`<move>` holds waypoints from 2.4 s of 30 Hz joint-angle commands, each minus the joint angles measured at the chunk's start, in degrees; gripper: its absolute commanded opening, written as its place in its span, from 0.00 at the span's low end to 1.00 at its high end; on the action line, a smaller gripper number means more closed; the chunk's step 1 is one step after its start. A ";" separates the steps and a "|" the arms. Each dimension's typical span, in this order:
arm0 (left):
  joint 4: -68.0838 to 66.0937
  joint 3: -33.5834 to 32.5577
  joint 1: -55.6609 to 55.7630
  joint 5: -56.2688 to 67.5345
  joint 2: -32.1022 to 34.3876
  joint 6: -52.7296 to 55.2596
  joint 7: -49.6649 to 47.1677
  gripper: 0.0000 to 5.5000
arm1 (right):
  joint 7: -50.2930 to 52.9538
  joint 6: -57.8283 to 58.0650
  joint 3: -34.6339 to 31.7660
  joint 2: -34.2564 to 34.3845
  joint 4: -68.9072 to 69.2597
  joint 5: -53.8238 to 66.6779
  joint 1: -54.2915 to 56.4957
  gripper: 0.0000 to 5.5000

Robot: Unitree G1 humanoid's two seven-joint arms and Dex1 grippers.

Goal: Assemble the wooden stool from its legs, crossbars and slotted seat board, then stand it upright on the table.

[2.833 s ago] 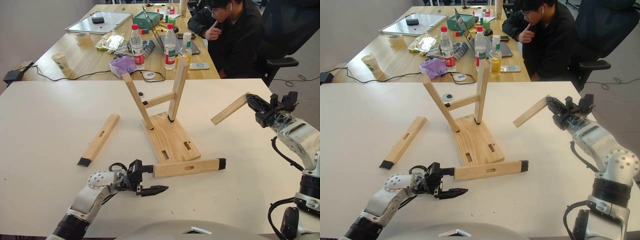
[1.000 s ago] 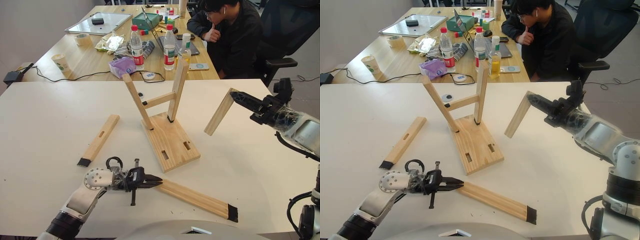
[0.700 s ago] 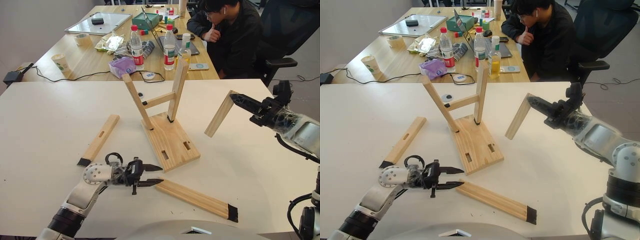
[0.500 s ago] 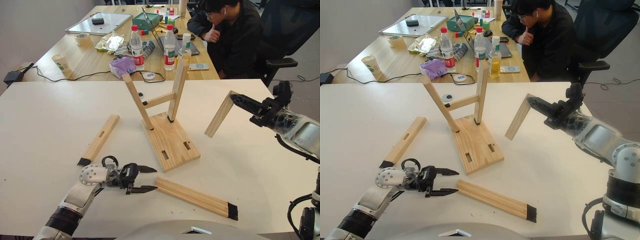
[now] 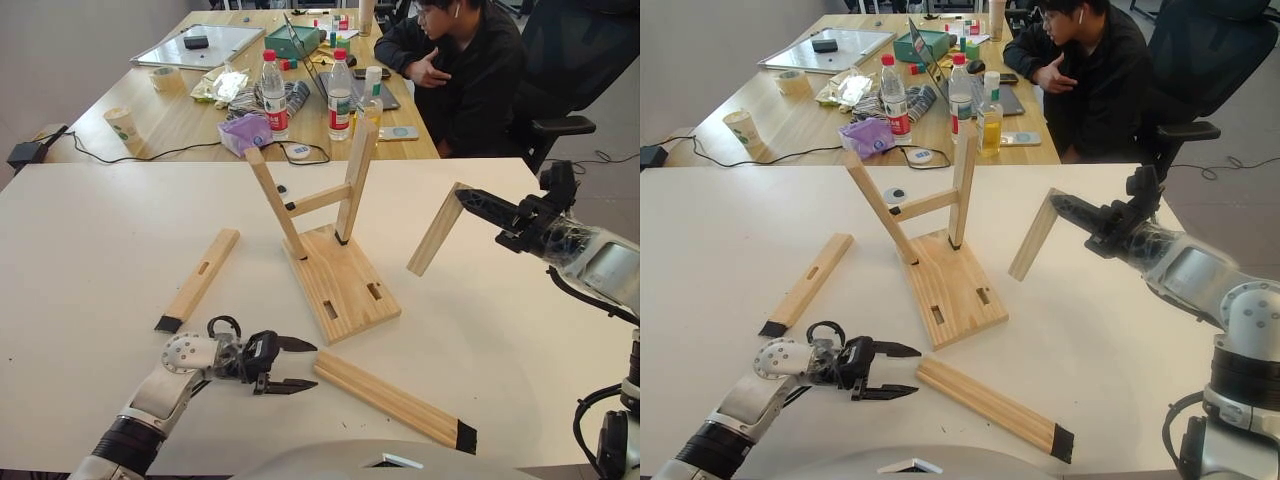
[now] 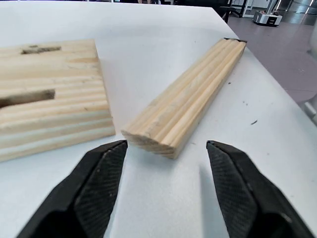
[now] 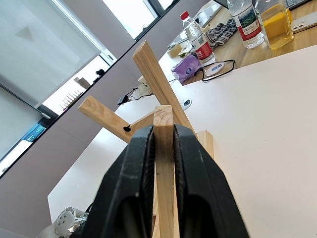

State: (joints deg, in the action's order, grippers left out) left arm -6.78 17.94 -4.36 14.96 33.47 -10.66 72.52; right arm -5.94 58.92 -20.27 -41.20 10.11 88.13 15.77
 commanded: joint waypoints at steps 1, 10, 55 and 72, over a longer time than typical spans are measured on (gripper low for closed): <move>1.44 0.28 0.74 -1.00 0.27 -0.08 0.00 0.53 | 0.16 0.63 -0.14 -0.16 0.17 0.12 0.60 0.07; 2.07 0.71 1.92 -2.83 -1.82 1.50 -3.93 0.53 | -0.31 1.25 0.60 -0.22 -0.47 -0.08 1.57 0.07; -1.62 6.69 0.01 -5.79 -2.16 -6.60 -1.96 0.36 | -1.26 2.81 1.14 0.03 -1.99 -1.53 3.78 0.07; 9.49 -9.55 13.04 59.07 11.56 93.99 -18.36 0.36 | 1.96 -0.61 -1.32 2.65 1.25 -1.33 -0.57 0.07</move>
State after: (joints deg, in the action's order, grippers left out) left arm 7.30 13.10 3.10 63.52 41.86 62.49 60.92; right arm -6.84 60.24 -19.87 -40.99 8.84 86.92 17.60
